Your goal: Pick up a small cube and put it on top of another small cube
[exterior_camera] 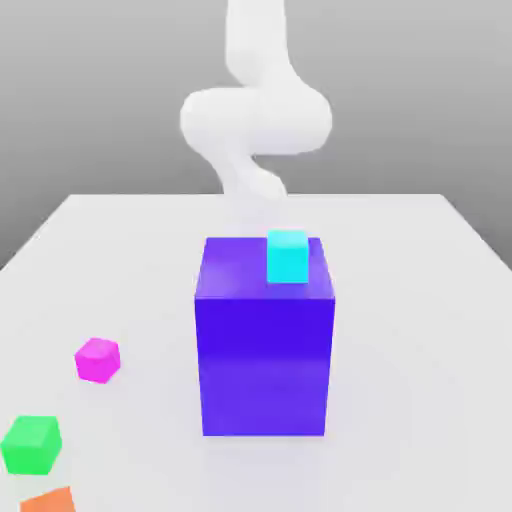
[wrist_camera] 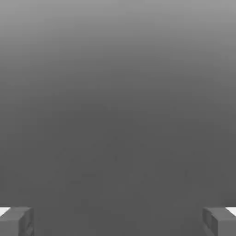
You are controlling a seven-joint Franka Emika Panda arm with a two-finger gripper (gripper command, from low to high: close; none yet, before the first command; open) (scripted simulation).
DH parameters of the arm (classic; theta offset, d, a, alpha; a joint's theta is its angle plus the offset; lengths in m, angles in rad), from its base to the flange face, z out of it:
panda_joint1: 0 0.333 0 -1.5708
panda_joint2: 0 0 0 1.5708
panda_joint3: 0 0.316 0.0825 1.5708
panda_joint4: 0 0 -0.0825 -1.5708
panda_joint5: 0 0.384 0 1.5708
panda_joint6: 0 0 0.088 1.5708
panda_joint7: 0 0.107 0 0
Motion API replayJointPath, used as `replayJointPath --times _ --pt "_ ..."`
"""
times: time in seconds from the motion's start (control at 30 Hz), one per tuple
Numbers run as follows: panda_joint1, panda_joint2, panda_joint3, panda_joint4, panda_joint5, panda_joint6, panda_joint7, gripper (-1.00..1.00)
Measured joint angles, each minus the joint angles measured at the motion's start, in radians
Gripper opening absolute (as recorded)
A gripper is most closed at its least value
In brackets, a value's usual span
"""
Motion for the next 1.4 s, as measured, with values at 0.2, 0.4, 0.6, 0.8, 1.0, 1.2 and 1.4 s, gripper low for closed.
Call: replayJointPath --times 0.2,0.4,0.6,0.8,1.0,1.2,1.4 --pt "-0.196 0.204 -0.003 -0.147 -0.010 0.147 0.282 0.00" --pt "-0.367 0.396 -0.025 -0.288 -0.024 0.288 0.553 0.00" --pt "-0.512 0.589 -0.073 -0.428 -0.030 0.428 0.818 0.00" --pt "-0.608 0.791 -0.098 -0.509 0.039 0.580 0.945 0.00" --pt "-0.673 0.995 -0.014 -0.475 0.095 0.746 0.908 -1.00" --pt "-0.677 1.007 -0.010 -0.473 0.095 0.757 0.908 -1.00" --pt "-0.642 0.837 -0.057 -0.505 0.047 0.620 0.945 -1.00"
